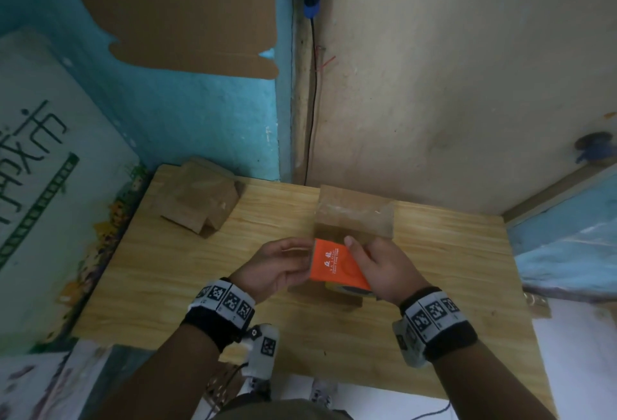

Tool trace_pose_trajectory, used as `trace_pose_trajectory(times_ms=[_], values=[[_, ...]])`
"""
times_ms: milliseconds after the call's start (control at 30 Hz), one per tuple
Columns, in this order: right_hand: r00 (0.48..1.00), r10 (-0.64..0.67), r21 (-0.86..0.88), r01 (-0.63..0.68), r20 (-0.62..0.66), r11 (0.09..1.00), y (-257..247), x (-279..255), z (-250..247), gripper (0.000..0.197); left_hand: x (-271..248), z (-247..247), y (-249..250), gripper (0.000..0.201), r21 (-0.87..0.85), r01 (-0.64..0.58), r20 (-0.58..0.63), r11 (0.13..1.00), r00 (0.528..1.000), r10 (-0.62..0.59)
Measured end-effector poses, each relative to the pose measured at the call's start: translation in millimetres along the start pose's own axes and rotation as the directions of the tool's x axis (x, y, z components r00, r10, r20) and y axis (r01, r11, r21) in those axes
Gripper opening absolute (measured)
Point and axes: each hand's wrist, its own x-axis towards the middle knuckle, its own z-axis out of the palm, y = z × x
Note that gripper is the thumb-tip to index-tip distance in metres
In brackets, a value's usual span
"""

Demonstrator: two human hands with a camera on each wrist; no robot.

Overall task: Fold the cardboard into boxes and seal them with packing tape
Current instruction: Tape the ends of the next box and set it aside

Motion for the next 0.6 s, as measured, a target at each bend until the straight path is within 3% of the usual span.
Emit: trace_pose_trajectory(times_ms=[200, 400, 500, 600], values=[[1.000, -0.014, -0.021, 0.014, 0.009, 1.000, 5, 4, 3, 0.093, 0, -5, 23, 0.036, 0.102, 0.020, -0.136, 0.995, 0.991, -0.006], [0.998, 0.064, 0.068, -0.065, 0.022, 0.996, 10, 3, 7, 0.083, 0, -12, 41, 0.058, 0.142, 0.045, -0.183, 0.989, 0.983, -0.018], [0.997, 0.078, 0.117, -0.077, -0.008, 0.990, 7, 3, 5, 0.079, -1, -21, 52, 0.055, 0.160, 0.054, -0.150, 0.986, 0.988, -0.030], [0.998, 0.065, 0.140, -0.064, -0.003, 0.988, 7, 5, 8, 0.088, -6, -34, 63, 0.055, 0.156, 0.083, -0.196, 0.984, 0.979, -0.051]])
